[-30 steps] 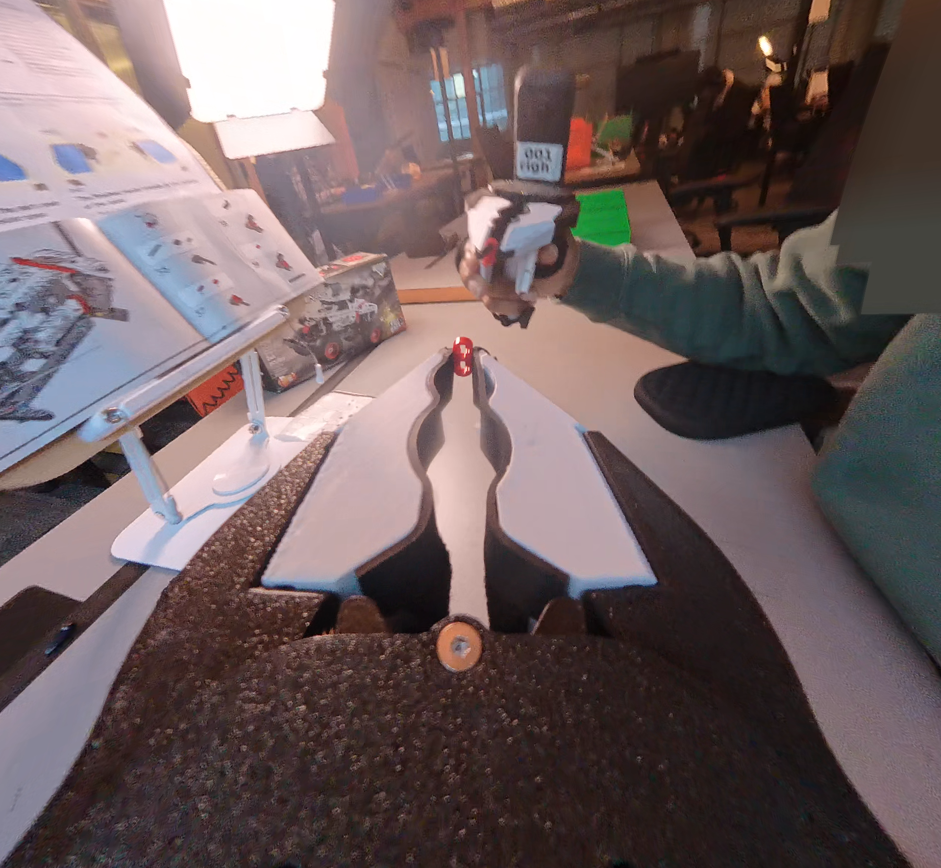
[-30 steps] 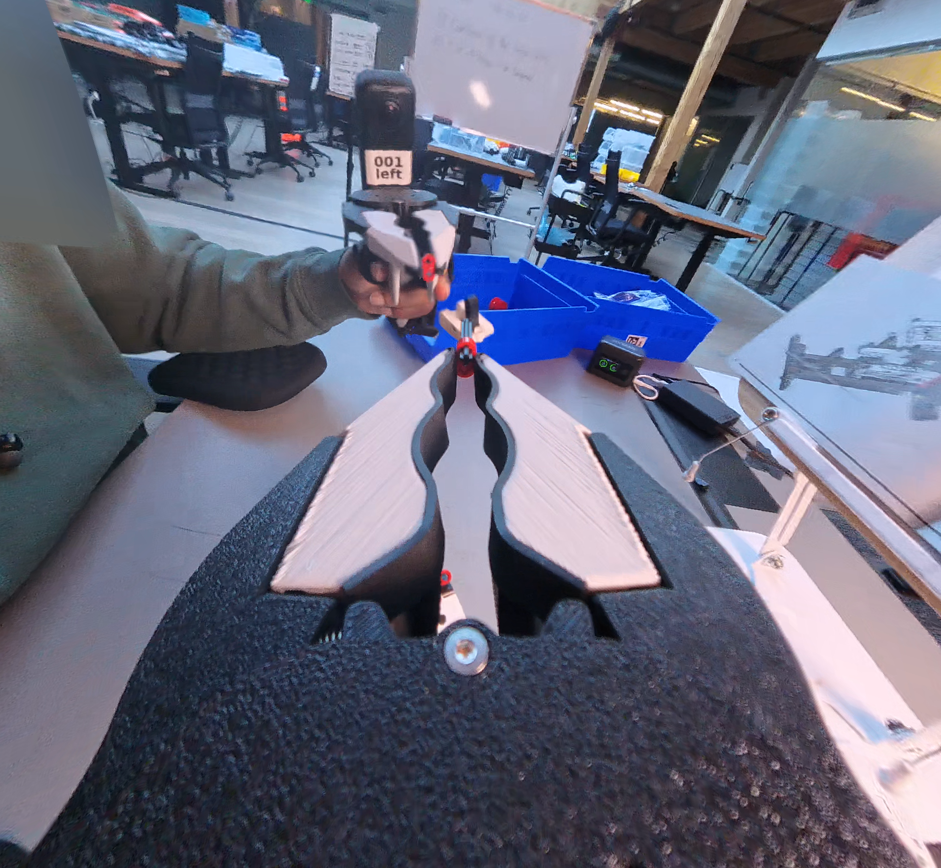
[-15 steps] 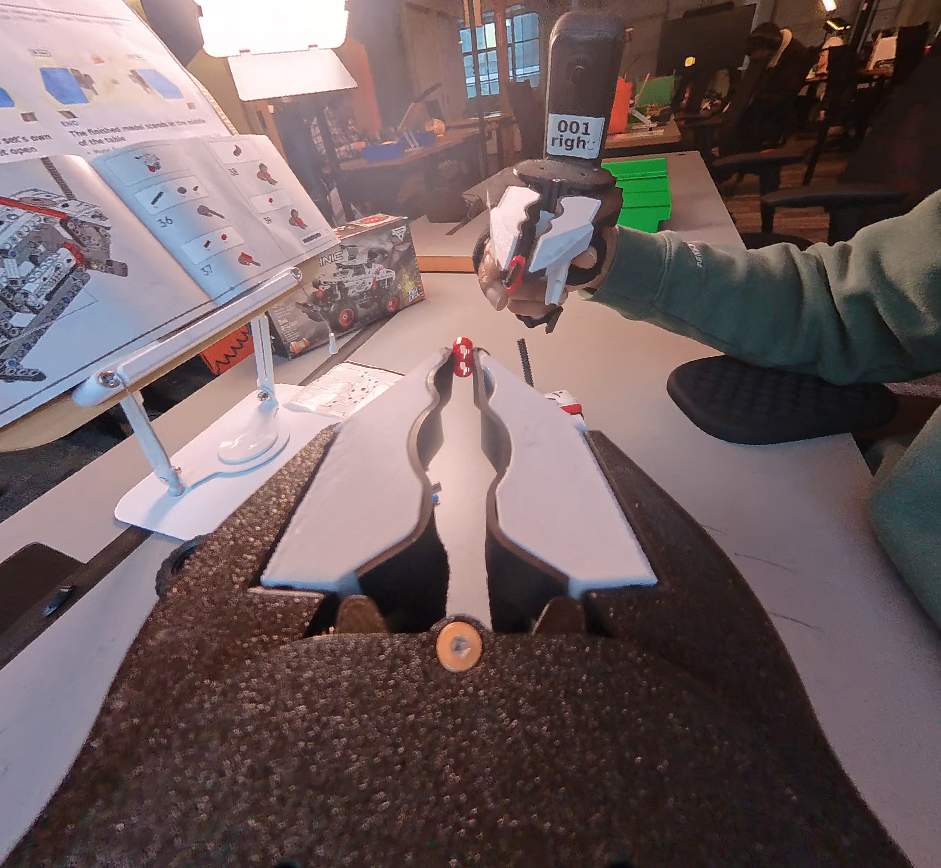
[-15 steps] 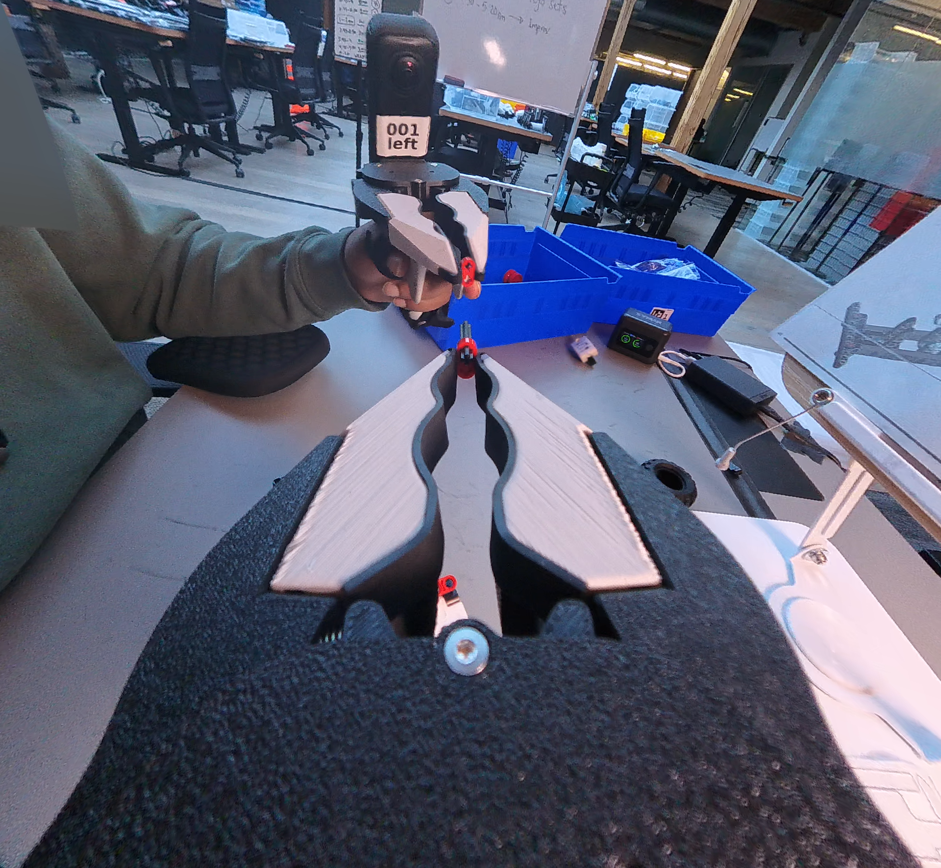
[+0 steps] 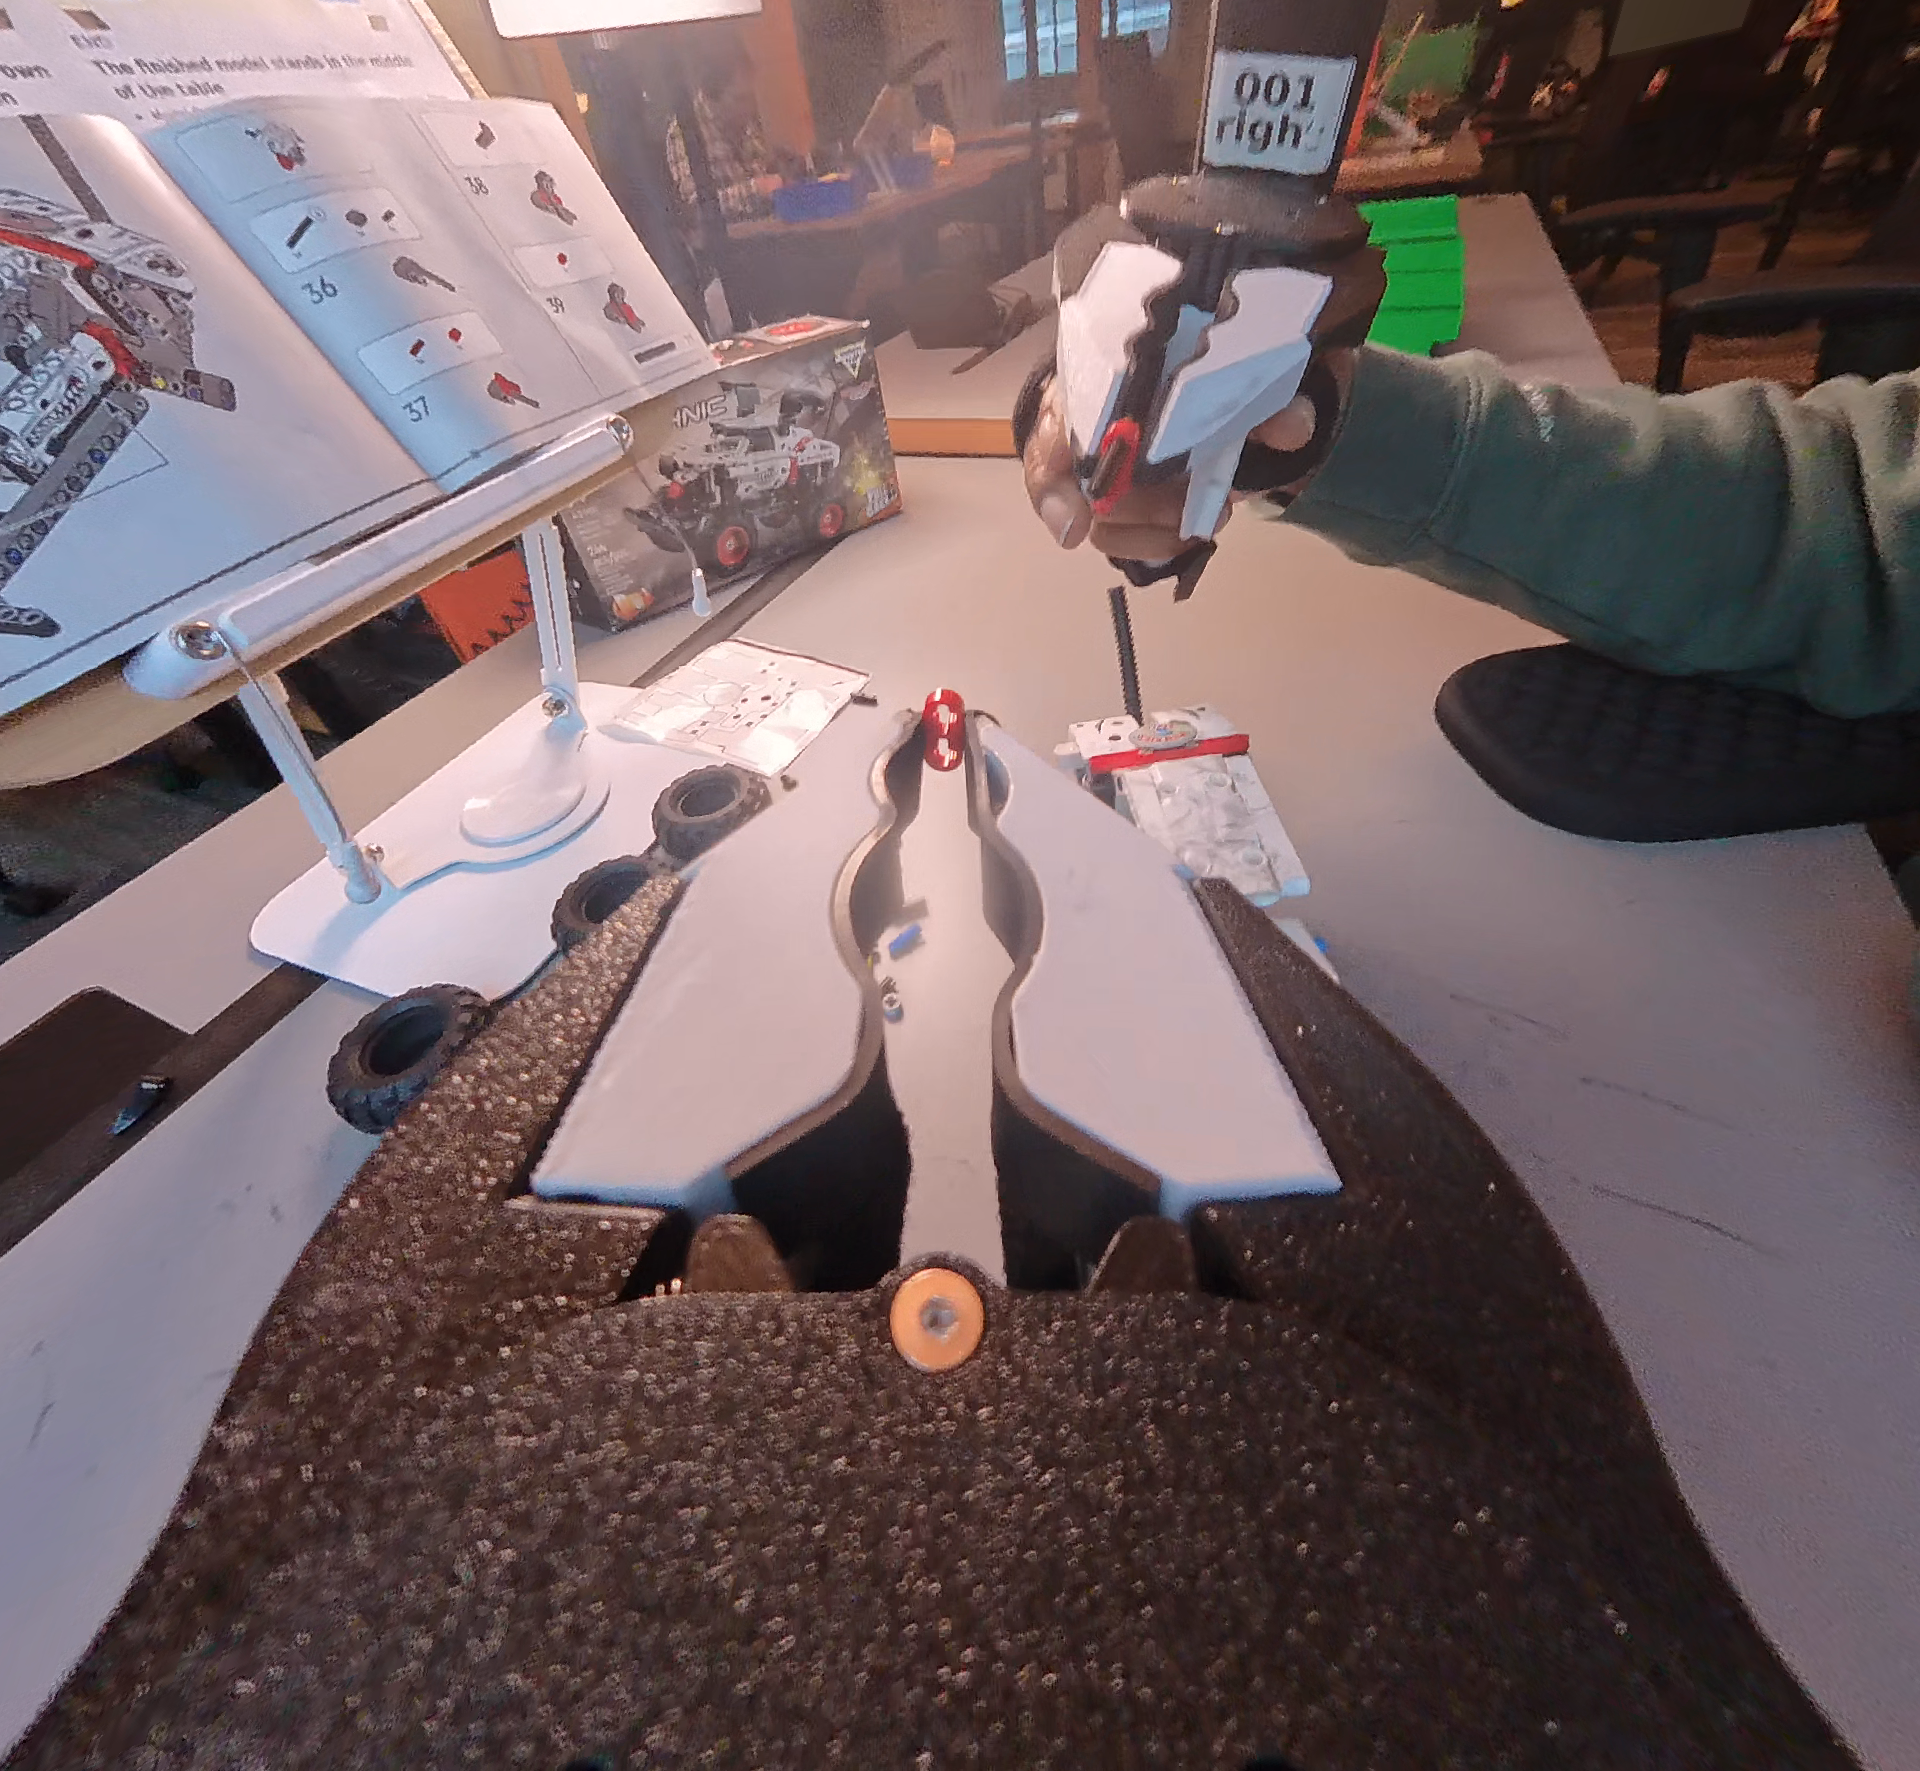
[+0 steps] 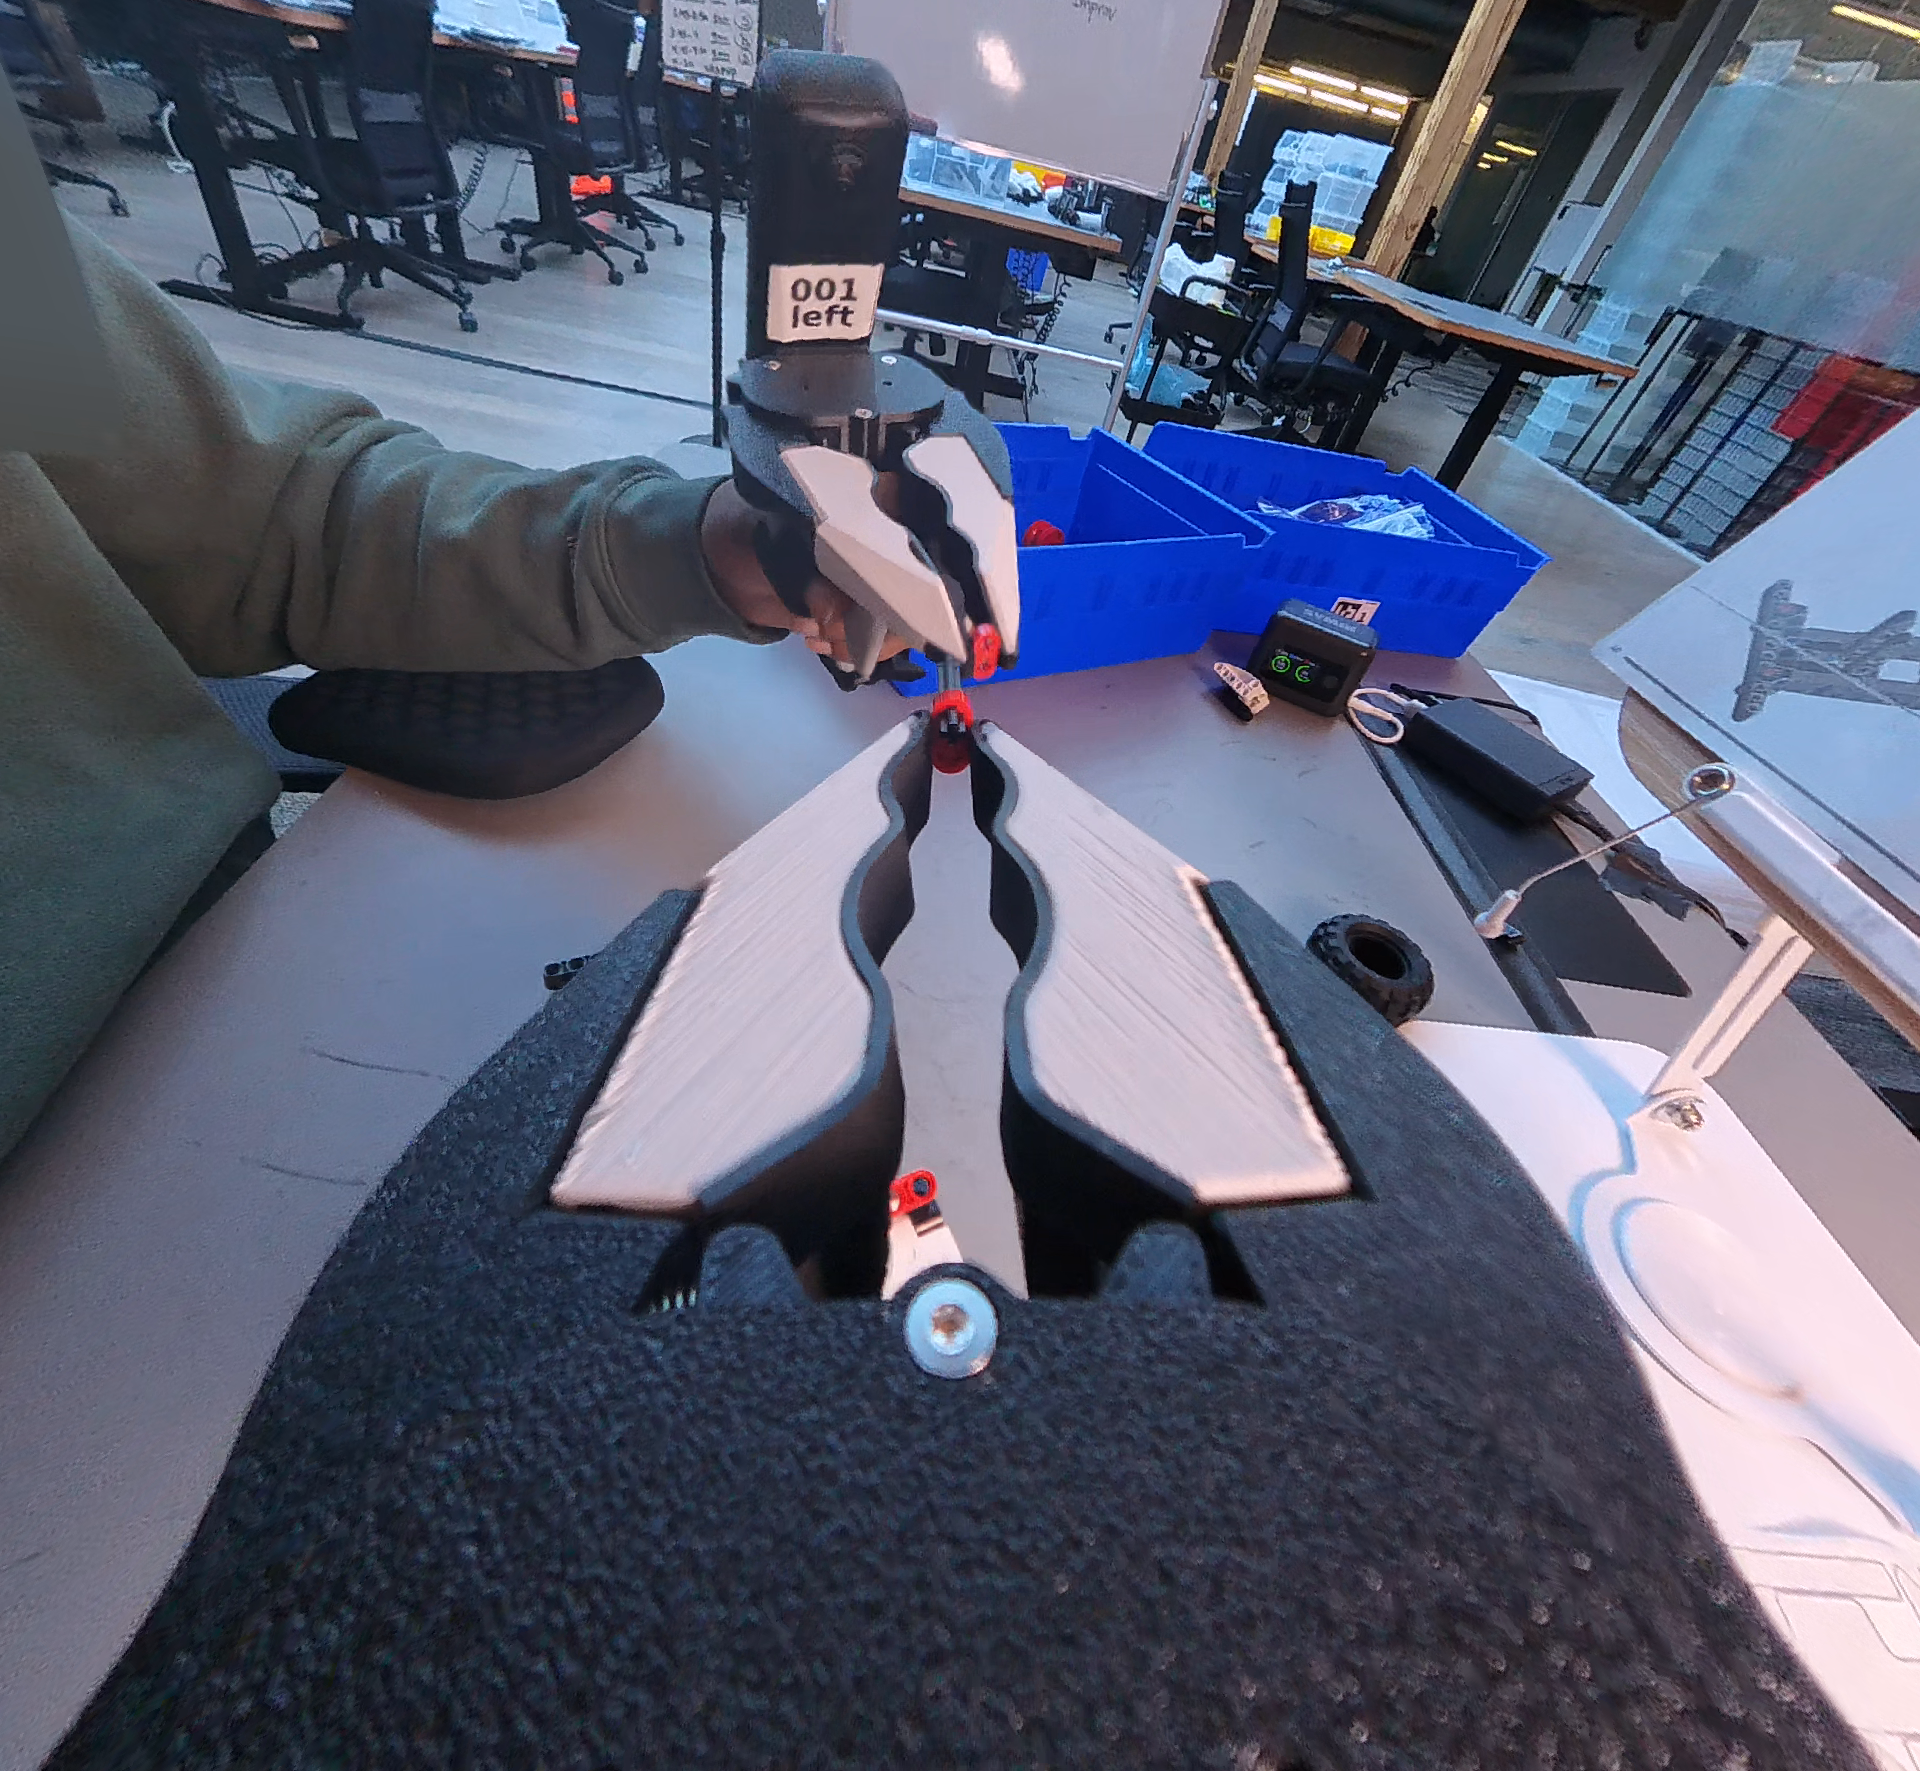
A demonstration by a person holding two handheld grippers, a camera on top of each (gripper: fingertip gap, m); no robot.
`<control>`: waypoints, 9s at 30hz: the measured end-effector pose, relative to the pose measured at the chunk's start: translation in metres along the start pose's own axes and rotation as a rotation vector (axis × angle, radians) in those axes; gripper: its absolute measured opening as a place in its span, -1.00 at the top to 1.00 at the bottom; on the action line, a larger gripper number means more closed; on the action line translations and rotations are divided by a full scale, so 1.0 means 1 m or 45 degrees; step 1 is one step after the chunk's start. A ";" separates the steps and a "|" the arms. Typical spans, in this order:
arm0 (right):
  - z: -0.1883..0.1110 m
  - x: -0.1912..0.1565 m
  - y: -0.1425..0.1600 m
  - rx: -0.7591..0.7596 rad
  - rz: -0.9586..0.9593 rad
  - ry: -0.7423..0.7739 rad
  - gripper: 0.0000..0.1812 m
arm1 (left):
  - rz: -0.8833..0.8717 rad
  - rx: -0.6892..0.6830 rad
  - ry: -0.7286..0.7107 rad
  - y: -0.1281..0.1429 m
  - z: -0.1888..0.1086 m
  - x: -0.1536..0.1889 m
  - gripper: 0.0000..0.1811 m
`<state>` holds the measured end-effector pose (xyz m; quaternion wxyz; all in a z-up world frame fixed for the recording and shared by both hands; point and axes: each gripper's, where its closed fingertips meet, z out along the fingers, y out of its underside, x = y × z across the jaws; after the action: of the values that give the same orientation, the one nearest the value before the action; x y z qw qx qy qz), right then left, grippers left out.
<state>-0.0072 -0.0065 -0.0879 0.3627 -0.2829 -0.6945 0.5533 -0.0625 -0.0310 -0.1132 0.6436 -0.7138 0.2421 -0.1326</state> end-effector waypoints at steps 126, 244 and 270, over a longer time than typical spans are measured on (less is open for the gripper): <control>-0.022 0.020 0.038 -0.128 0.040 0.100 0.93 | 0.034 0.017 0.198 0.011 0.074 0.009 0.71; -0.059 0.131 0.105 -0.268 0.131 0.517 0.92 | 0.221 -2.179 -0.516 0.222 -0.171 -0.301 0.67; 0.018 -0.006 -0.010 -0.201 -0.277 0.282 0.56 | -0.351 0.155 0.300 -0.035 0.037 0.031 0.83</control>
<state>-0.0181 -0.0234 -0.0817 0.4714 -0.2930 -0.7182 0.4198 -0.0119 -0.0134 -0.0873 0.6286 -0.6794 0.2072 -0.3167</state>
